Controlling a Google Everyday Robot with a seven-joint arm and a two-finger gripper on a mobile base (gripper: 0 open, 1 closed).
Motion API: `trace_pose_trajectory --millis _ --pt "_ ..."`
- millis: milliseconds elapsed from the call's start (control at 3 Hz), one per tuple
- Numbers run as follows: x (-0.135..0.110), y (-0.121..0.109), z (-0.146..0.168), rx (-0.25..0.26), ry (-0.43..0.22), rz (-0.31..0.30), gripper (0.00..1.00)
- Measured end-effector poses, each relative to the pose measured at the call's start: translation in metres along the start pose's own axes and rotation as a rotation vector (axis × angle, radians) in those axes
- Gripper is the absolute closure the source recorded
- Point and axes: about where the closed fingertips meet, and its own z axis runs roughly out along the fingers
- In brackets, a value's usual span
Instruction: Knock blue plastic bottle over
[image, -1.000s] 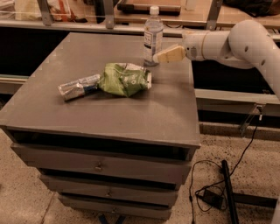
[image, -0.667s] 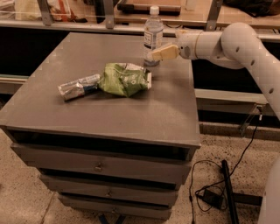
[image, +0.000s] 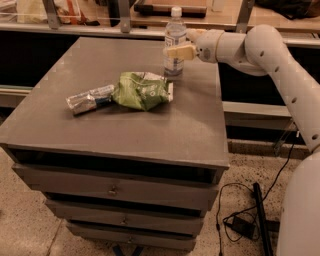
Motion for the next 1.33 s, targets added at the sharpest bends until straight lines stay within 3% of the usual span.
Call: trace_pose_trajectory --millis 333,667,1000,1333 --pt "-0.004 0.001 0.018 -0.038 -0.023 -0.009 0.5" --pt "-0.012 0.007 0.026 -0.073 0.016 -0.036 0.72" --pt "-0.035 0.015 0.023 -0.108 0.161 -0.144 0.96" --pt "-0.06 0.031 0.013 -0.172 0.273 -0.314 1.0"
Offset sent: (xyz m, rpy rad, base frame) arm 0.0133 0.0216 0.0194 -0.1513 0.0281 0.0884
